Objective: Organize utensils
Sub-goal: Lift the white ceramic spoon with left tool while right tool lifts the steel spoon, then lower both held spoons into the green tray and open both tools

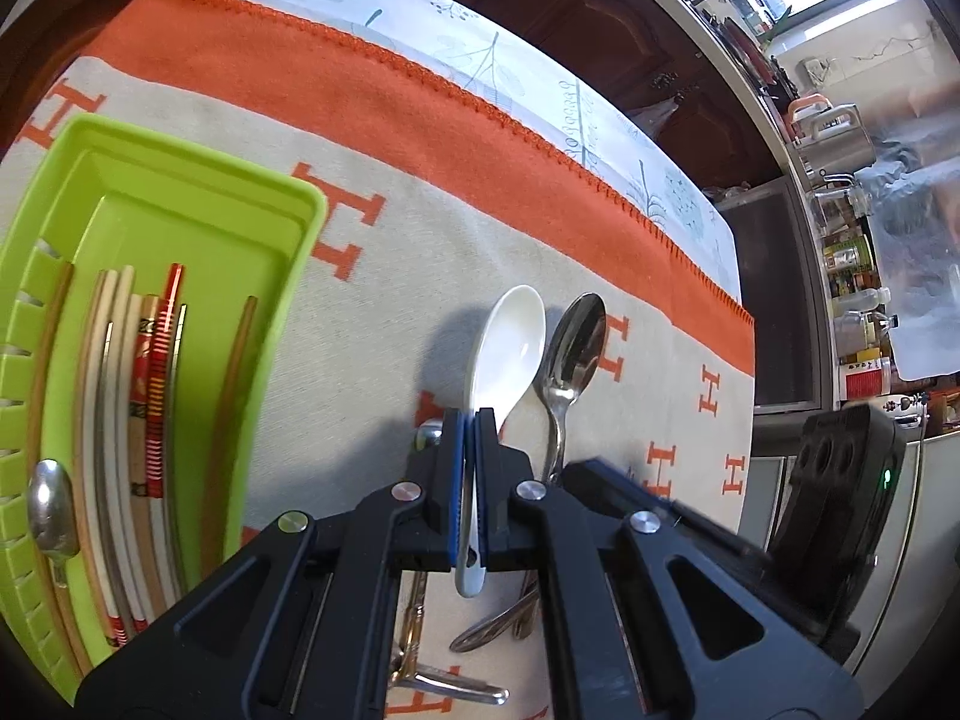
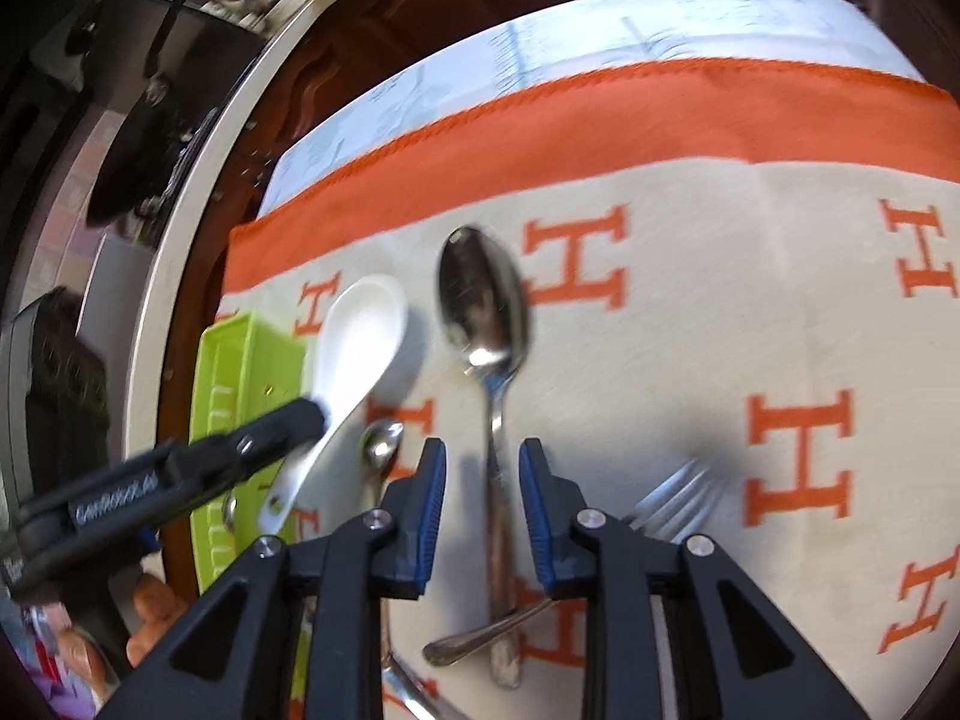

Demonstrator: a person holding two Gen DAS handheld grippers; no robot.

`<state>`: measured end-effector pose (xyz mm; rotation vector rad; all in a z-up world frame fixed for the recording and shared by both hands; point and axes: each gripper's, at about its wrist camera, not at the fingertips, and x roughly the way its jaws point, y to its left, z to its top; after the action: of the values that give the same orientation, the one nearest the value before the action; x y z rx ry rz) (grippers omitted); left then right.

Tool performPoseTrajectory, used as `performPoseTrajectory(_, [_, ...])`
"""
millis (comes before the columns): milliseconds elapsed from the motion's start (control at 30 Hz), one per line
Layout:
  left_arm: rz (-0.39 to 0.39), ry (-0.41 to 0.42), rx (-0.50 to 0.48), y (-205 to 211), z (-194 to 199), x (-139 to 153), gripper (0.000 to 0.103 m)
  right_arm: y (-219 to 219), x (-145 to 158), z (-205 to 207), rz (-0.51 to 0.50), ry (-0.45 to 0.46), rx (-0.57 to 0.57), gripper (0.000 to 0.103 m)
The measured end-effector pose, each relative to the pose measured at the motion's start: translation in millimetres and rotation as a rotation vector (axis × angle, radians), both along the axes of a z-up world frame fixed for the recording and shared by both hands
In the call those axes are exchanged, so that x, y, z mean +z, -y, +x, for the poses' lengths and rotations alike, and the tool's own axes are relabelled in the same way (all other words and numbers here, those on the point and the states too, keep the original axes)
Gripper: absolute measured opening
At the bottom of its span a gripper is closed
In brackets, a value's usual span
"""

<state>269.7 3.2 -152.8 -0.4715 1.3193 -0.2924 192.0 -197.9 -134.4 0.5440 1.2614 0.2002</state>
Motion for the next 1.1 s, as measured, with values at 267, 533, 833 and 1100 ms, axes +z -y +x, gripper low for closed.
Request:
performPoseTrajectory(267, [-0.028, -0.014, 0.012, -16, -7, 0, 0.001, -14, -4, 9, -0.12, -0.012, 0.005, 0.025])
performPoseTrajectory(533, [-0.058, 0.002, 0.01, -26, -16, 12, 0.001, -46, 0, 6, -0.294, 0.013, 0.068, 0.007])
performPoseTrajectory(833, [-0.051, 0.09, 0.023, -75, -47, 64, 0.001, -34, 25, -22, -0.097, 0.098, -0.014, 0.005])
performPoseTrajectory(1100, [-0.002, 0.152, 0.078, -142, -92, 91, 0.001, -38, 74, -44, -0.014, 0.229, -0.013, 0.002])
